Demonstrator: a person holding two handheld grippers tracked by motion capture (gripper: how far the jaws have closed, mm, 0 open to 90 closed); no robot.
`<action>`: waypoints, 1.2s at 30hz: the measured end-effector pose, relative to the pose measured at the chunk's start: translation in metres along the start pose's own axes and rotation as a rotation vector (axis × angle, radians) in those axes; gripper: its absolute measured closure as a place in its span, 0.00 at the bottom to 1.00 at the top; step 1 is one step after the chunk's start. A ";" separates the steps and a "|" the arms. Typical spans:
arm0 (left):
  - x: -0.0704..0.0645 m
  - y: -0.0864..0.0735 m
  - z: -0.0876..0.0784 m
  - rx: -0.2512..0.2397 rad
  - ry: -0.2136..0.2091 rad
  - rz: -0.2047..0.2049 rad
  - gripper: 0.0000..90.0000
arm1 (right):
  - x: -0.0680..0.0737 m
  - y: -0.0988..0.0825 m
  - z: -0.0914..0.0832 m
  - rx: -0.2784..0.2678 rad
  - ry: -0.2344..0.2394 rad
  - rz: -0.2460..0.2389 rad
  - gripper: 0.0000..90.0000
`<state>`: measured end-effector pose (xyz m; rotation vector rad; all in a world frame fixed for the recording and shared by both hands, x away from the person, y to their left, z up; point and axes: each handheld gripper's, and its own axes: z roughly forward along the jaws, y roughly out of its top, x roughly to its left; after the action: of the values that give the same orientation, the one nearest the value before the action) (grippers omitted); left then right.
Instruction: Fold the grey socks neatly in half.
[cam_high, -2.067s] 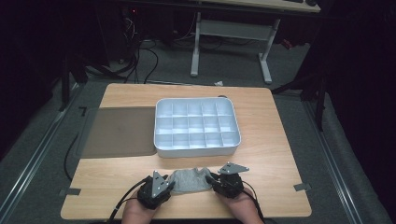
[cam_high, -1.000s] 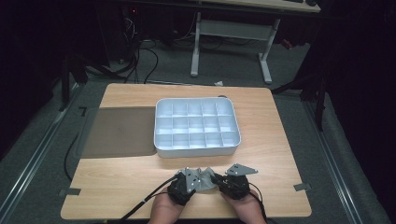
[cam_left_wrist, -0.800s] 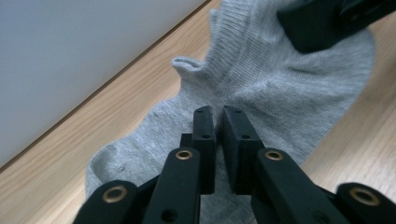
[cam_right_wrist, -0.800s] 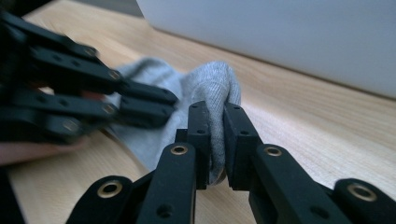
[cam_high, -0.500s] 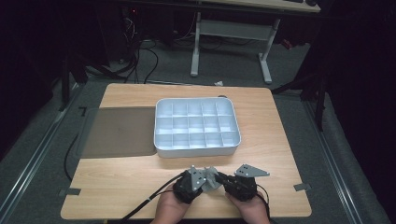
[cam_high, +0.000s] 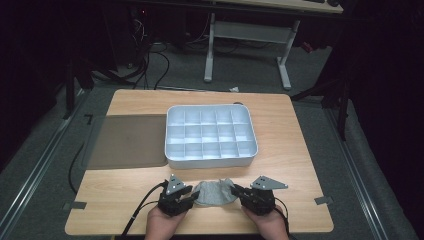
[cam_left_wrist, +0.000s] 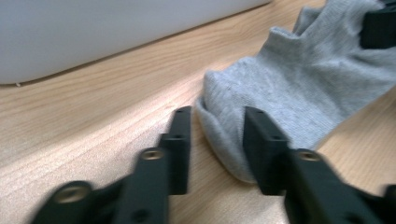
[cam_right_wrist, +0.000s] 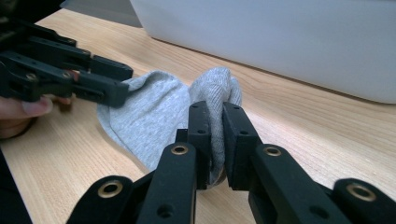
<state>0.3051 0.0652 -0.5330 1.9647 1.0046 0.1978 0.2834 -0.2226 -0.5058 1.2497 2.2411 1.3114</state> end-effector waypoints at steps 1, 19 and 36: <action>0.001 -0.001 0.000 -0.001 -0.011 -0.003 0.82 | 0.000 0.000 0.000 0.001 -0.003 0.003 0.93; 0.001 -0.003 -0.002 -0.033 -0.080 -0.002 0.89 | 0.037 0.023 0.022 0.064 -0.120 -0.150 0.93; 0.001 -0.003 -0.002 -0.027 -0.110 0.000 0.89 | 0.063 0.032 0.060 0.101 -0.058 -0.192 0.92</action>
<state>0.3034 0.0682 -0.5347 1.9292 0.9265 0.1020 0.2982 -0.1308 -0.5021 1.0583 2.3446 1.0909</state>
